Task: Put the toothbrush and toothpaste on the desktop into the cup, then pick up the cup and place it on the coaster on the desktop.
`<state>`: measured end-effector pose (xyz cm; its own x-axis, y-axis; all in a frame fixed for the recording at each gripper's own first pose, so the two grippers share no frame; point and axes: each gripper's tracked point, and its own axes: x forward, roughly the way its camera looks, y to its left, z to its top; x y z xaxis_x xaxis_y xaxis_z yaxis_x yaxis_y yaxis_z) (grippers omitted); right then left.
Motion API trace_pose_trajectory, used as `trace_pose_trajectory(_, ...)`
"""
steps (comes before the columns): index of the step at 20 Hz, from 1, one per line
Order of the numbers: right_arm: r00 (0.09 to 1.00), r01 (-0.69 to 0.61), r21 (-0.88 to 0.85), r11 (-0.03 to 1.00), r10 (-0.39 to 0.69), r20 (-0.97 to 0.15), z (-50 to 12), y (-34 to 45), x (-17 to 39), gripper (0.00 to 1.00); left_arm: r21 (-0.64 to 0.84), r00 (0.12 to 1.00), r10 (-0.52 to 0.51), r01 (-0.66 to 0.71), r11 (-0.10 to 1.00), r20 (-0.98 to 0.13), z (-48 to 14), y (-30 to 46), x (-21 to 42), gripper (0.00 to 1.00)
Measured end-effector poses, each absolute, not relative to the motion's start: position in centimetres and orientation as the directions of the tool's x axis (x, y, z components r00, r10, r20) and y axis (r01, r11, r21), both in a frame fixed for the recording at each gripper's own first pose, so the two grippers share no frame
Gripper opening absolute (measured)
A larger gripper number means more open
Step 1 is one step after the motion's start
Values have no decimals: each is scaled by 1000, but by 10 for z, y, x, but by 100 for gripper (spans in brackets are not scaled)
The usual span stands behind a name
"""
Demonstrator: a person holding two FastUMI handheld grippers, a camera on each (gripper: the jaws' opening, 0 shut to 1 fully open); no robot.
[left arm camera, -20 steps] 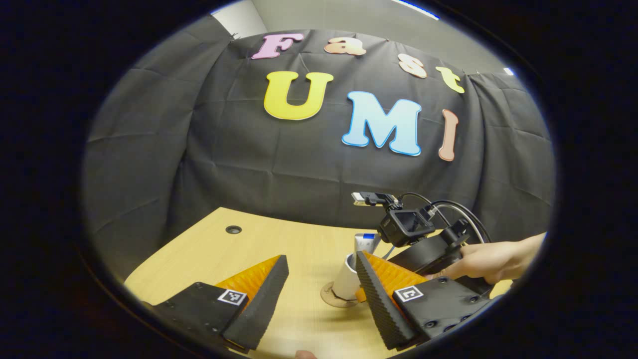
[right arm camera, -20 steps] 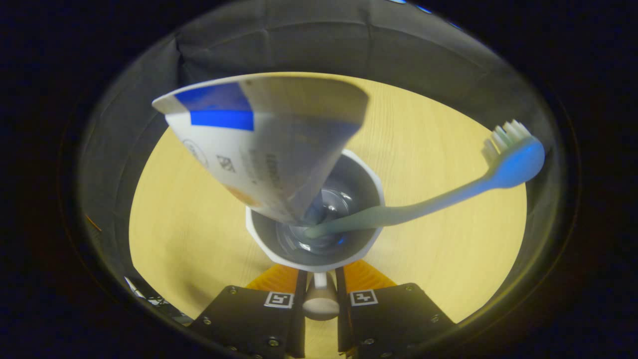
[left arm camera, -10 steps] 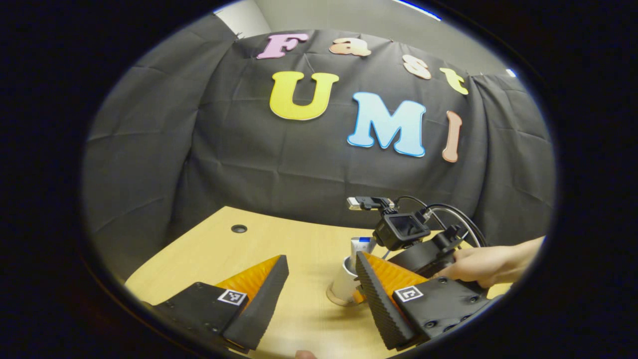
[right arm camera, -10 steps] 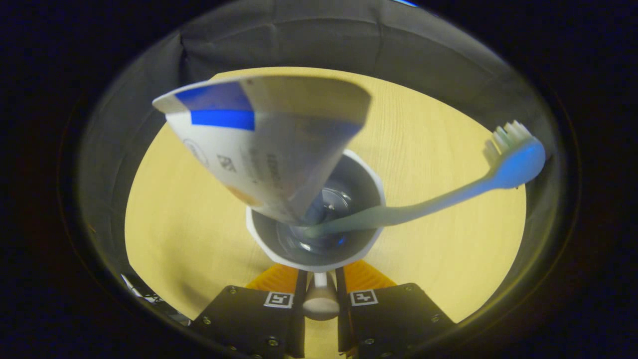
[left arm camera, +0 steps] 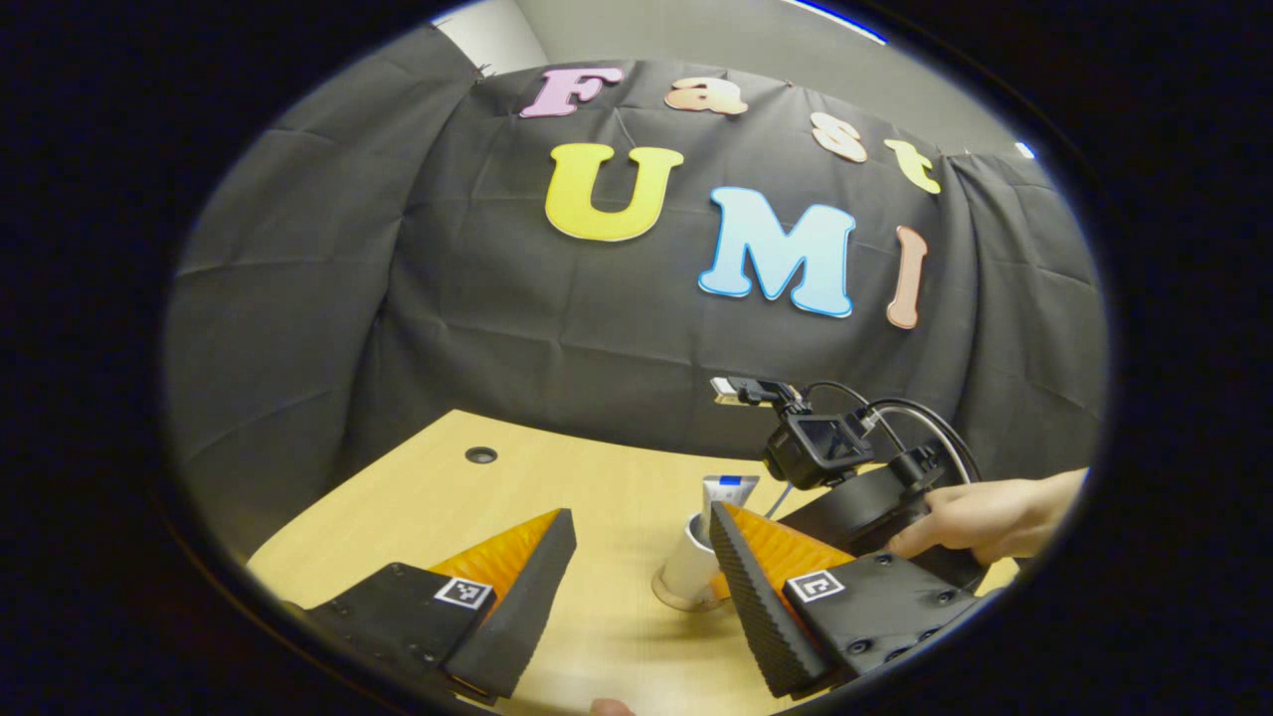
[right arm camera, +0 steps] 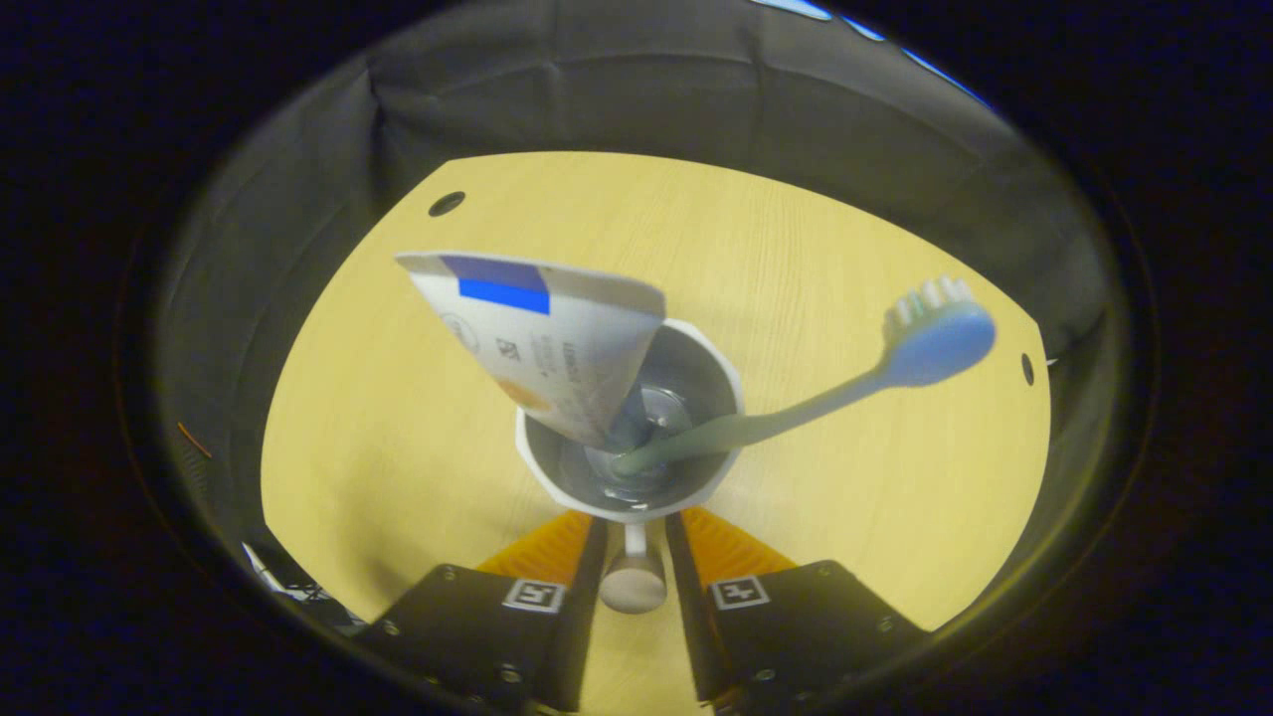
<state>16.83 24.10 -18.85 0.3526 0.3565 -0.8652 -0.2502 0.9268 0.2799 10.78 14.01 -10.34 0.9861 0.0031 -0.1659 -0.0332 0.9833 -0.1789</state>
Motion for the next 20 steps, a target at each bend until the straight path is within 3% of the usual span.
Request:
trace_pose_trajectory(1, 367, -251, 276, 928, 355, -860, -179, 236, 167, 49, -178, 986, 1, -31, 984, -165, -102, 139, 108, 90)
trace_pose_trajectory(3, 396, -245, 281, 928, 360, -845, -162, 227, 164, 51, -170, 989, -6, -20, 985, -151, -96, 136, 107, 90)
trace_pose_trajectory(6, 441, -235, 286, 929, 364, -821, -135, 209, 154, 66, -149, 991, -15, -5, 989, -135, -88, 131, 106, 92)
trace_pose_trajectory(9, 486, -205, 316, 926, 377, -789, -115, 184, 132, 67, -153, 991, -26, 5, 988, -130, -83, 122, 105, 92)
trace_pose_trajectory(10, 507, -195, 321, 927, 375, -776, -109, 172, 124, 77, -154, 992, -29, 9, 988, -126, -82, 118, 104, 92)
trace_pose_trajectory(11, 531, -186, 316, 930, 366, -765, -100, 158, 114, 80, -153, 992, -31, 12, 988, -124, -79, 113, 103, 92)
trace_pose_trajectory(20, 764, -69, 305, 950, 247, -596, -36, 41, 60, 80, -129, 993, -78, 66, 989, -86, -48, 52, 109, 92)
